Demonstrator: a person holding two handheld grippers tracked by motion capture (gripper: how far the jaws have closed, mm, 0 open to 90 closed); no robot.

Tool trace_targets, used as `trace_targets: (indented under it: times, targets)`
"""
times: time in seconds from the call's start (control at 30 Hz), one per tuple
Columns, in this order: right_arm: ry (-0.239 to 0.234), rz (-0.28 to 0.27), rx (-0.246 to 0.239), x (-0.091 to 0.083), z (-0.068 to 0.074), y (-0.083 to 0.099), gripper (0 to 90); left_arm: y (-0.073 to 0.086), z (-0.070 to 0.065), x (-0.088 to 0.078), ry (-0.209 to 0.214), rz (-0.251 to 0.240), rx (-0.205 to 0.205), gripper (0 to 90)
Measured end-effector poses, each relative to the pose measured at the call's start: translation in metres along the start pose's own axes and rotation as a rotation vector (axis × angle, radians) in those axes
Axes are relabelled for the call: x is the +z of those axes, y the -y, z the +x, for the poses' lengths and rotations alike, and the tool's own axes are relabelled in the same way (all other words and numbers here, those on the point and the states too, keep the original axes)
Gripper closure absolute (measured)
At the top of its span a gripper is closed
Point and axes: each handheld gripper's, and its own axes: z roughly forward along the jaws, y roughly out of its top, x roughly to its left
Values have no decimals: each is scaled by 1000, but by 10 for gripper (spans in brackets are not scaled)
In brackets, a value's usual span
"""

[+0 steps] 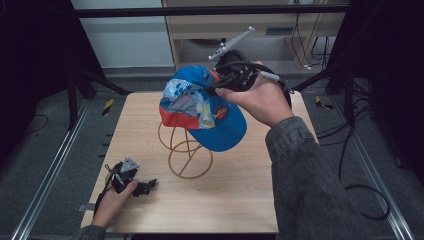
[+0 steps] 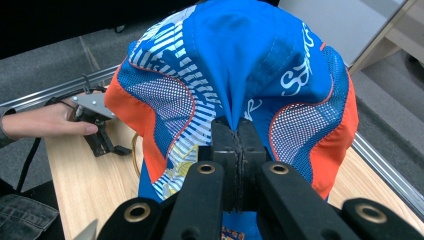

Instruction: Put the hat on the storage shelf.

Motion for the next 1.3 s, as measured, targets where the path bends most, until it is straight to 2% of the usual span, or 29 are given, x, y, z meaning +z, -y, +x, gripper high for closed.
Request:
trace_targets:
  times: [0.47, 0.63, 0.97, 1.3]
  targets:
    - [-26, 16, -18, 24, 8, -15, 900, 0, 0, 0, 1, 0, 0, 0]
    - [-40, 37, -24, 37, 12, -18, 900, 0, 0, 0, 0, 0, 0, 0]
    - [-51, 87, -27, 59, 17, -15, 900, 0, 0, 0, 2, 0, -3, 0]
    - [-59, 125, -23, 74, 19, -10, 900, 0, 0, 0, 2, 0, 0, 0]
